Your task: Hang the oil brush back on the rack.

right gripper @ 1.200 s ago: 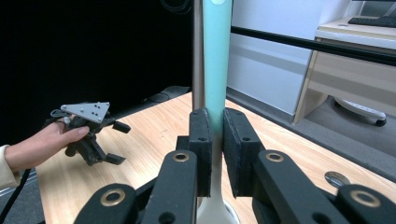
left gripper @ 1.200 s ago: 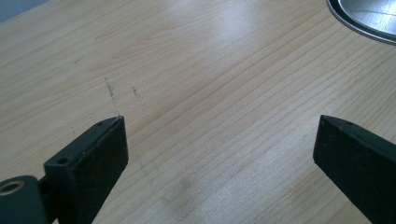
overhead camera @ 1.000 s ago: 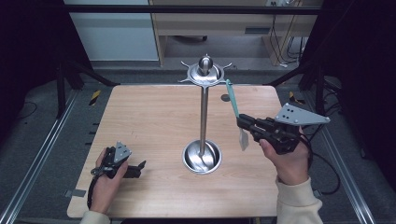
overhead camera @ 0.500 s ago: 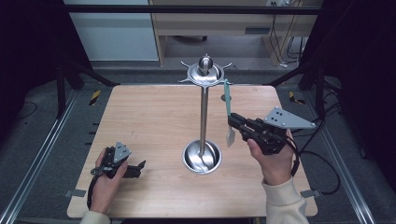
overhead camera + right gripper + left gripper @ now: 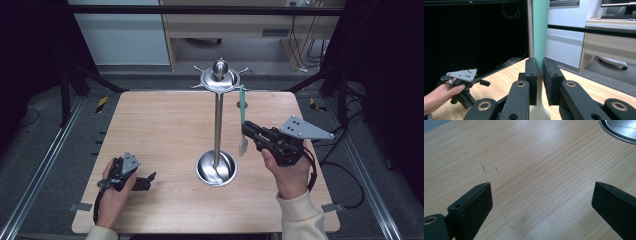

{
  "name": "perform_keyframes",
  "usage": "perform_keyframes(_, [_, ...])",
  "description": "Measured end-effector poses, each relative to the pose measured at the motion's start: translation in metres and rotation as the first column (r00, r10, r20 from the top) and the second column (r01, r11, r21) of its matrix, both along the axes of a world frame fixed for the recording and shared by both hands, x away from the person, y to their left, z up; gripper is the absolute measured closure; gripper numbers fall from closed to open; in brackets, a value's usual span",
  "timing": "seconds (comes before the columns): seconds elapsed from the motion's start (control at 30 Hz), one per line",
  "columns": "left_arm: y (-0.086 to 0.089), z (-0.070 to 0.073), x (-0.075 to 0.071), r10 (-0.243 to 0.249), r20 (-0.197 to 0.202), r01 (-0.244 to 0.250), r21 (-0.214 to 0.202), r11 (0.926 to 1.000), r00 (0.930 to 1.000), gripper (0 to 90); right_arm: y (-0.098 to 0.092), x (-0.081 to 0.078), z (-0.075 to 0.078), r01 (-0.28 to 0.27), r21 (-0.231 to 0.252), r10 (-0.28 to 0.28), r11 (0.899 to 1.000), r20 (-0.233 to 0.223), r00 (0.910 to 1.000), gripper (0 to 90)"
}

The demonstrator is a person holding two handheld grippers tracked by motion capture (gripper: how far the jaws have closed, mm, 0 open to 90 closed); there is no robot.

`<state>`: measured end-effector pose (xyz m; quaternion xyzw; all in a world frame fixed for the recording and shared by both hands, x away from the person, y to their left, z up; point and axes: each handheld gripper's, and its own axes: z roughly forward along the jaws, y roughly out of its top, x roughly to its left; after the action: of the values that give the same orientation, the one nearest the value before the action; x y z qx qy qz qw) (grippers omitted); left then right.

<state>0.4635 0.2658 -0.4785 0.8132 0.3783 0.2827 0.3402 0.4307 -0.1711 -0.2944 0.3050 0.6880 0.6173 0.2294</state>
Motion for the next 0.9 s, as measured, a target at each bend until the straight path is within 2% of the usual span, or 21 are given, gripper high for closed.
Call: perform_keyframes(0.9, [-0.0007,-0.0004,0.0000,-0.001,-0.001,0.001,0.000,1.0000,1.0000,2.8,0.0017,0.0008,-0.0005,-0.001,0.004,0.001,1.000,0.000,1.0000,82.1])
